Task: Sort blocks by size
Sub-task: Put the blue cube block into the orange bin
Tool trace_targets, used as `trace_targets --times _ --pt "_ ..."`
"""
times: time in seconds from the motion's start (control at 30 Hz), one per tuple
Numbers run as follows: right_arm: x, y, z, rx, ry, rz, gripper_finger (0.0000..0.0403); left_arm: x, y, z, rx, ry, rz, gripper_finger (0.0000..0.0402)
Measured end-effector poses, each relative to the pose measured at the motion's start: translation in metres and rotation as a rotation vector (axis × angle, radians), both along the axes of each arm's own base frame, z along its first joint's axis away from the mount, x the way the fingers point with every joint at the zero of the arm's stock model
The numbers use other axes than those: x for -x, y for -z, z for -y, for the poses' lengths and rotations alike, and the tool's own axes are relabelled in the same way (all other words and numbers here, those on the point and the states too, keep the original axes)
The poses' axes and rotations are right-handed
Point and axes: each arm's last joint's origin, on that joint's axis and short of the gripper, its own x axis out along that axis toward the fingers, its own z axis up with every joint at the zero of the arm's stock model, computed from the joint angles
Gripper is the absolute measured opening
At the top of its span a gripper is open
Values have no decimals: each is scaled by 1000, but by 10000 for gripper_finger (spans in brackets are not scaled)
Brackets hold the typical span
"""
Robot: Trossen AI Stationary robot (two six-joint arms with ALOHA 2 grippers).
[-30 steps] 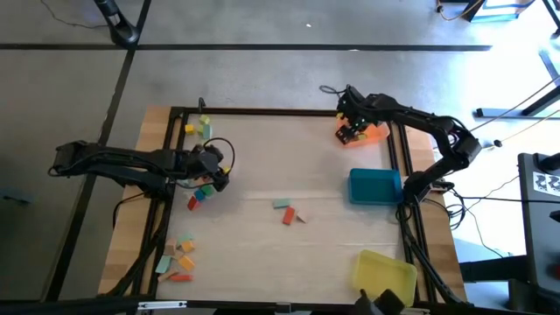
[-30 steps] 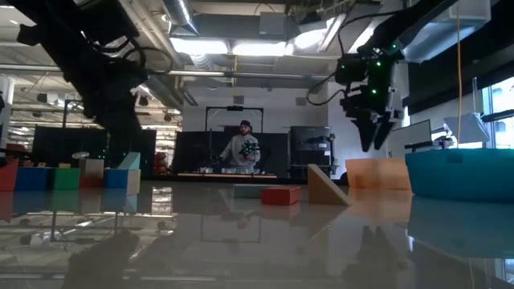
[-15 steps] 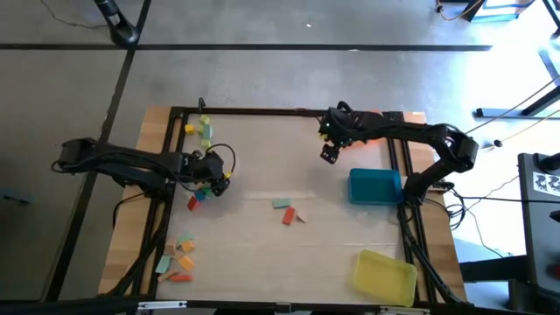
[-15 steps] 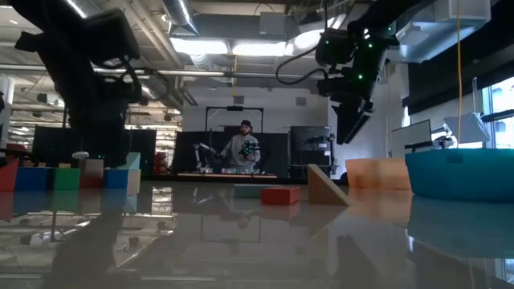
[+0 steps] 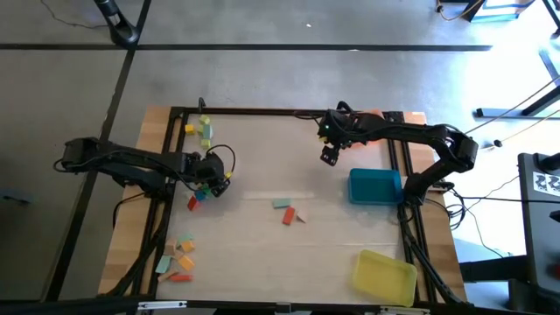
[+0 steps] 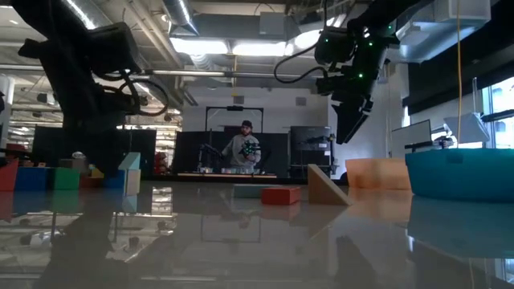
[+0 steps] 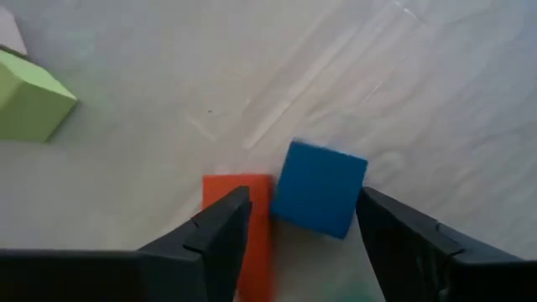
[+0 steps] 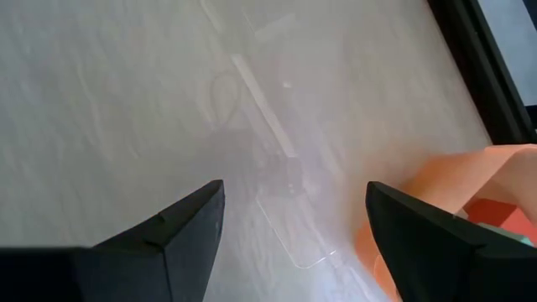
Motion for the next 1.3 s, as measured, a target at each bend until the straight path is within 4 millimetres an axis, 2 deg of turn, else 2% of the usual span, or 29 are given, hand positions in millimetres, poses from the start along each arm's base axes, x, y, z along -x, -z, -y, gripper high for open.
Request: trace_targets --times 0.23,0.37,0.47,0.63,0.73,0.93,1.2,1.3 --pt "0 0 0 1 -1 2 287 -3 1 0 12 6 18 201" --pt "-2 -1 1 11 -2 22 287 -5 10 -1 -7 32 -4 189" --pt "-3 -2 2 20 -8 34 287 -8 14 -1 -13 68 -21 171" --pt "-7 -3 1 15 -41 78 287 -11 15 -1 -6 136 -8 117" --pt "-13 0 -4 18 -83 132 287 -15 8 -1 -21 172 15 114" --pt "-27 10 -24 55 -211 247 287 -26 -16 0 -76 243 129 115" --pt "-52 17 -66 216 -495 622 287 -49 -43 6 -194 336 452 119" --pt "-56 13 -80 291 -527 779 287 -55 -53 7 -209 319 581 123"
